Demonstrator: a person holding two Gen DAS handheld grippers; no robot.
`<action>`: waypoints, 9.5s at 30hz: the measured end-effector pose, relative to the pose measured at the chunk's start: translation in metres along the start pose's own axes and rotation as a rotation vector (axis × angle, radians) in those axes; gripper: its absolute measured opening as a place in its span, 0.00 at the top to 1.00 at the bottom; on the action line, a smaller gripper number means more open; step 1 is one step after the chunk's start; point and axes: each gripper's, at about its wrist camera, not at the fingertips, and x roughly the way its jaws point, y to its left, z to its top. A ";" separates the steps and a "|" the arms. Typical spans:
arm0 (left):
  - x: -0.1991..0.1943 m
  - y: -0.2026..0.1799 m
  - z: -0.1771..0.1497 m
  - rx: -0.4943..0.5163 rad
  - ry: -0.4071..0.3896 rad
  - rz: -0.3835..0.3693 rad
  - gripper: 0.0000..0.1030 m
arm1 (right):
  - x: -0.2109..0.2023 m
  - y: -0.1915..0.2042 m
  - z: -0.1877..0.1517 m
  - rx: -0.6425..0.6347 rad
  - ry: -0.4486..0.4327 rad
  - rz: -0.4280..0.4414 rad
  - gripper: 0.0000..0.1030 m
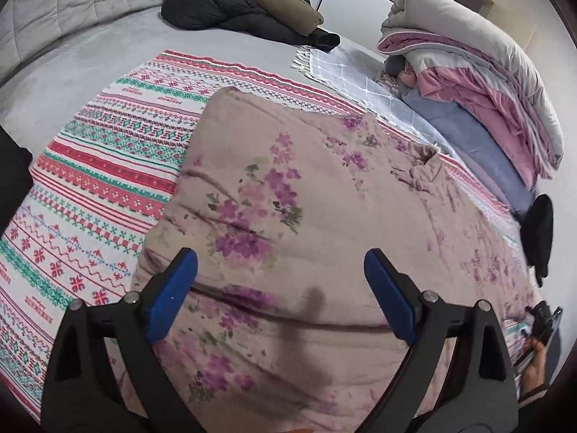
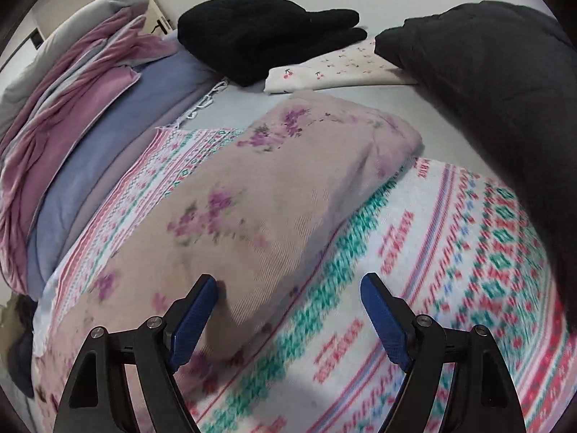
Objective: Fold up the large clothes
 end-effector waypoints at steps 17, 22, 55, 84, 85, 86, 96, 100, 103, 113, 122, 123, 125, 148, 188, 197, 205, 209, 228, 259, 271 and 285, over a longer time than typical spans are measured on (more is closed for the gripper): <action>-0.008 -0.008 0.000 0.008 -0.010 -0.005 0.09 | -0.143 0.125 0.003 -0.363 -0.319 0.130 0.90; -0.026 -0.008 0.006 -0.029 -0.036 -0.070 0.09 | -0.221 0.211 -0.049 -0.576 -0.469 0.246 0.90; 0.005 -0.037 -0.013 0.006 0.029 -0.341 0.17 | -0.194 0.346 -0.368 -1.085 0.222 0.708 0.27; -0.023 -0.064 -0.010 0.208 -0.198 -0.237 0.70 | -0.142 0.263 -0.239 -0.546 -0.029 0.505 0.41; -0.007 -0.071 -0.016 0.246 -0.156 -0.147 0.70 | -0.137 0.266 -0.243 -0.565 -0.020 0.498 0.41; 0.005 -0.073 -0.019 0.263 -0.118 -0.080 0.70 | -0.125 0.268 -0.250 -0.590 0.004 0.465 0.41; 0.008 -0.071 -0.020 0.241 0.008 -0.047 0.46 | -0.108 0.242 -0.248 -0.494 0.171 0.434 0.41; -0.036 -0.075 -0.024 0.269 -0.013 -0.107 0.23 | -0.154 0.232 -0.235 -0.438 0.182 0.521 0.31; -0.075 -0.069 -0.036 0.323 -0.043 -0.078 0.17 | -0.198 0.219 -0.231 -0.458 0.115 0.563 0.20; -0.172 -0.007 -0.097 0.205 -0.062 -0.062 0.12 | -0.296 0.162 -0.231 -0.689 0.068 0.661 0.16; -0.214 0.046 -0.164 0.174 -0.117 0.032 0.10 | -0.319 0.087 -0.249 -0.832 0.124 0.699 0.16; -0.213 0.051 -0.168 0.166 -0.109 0.033 0.10 | -0.318 0.079 -0.251 -0.831 0.133 0.706 0.16; -0.206 0.065 -0.178 0.125 -0.072 0.003 0.10 | -0.312 0.061 -0.254 -0.828 0.160 0.717 0.16; -0.113 0.125 -0.200 -0.006 0.379 -0.217 0.10 | -0.198 -0.027 -0.265 -0.633 0.493 0.687 0.16; -0.388 0.041 -0.151 0.175 -0.376 -0.653 0.75 | -0.472 0.059 -0.215 -0.591 0.127 1.316 0.80; -0.263 0.032 -0.070 -0.037 -0.225 -0.395 0.74 | -0.347 0.155 -0.212 -0.455 0.216 0.892 0.80; -0.130 0.049 -0.025 -0.155 -0.102 -0.231 0.65 | -0.235 0.197 -0.205 -0.282 0.199 0.614 0.76; -0.076 0.053 -0.045 -0.149 -0.086 -0.162 0.57 | -0.166 0.201 -0.233 -0.346 0.276 0.525 0.67; -0.127 0.072 -0.044 0.053 -0.209 -0.073 0.18 | -0.236 0.160 -0.188 -0.369 0.167 0.690 0.32; -0.048 0.030 0.014 0.174 -0.048 -0.049 0.89 | -0.136 0.265 -0.208 -0.785 0.230 0.387 0.78; -0.066 0.023 0.091 0.049 -0.296 -0.009 0.91 | -0.173 0.297 -0.136 -0.610 -0.077 0.503 0.85; 0.052 0.031 0.081 0.087 0.048 0.147 0.83 | -0.056 0.309 -0.168 -0.650 0.201 0.263 0.70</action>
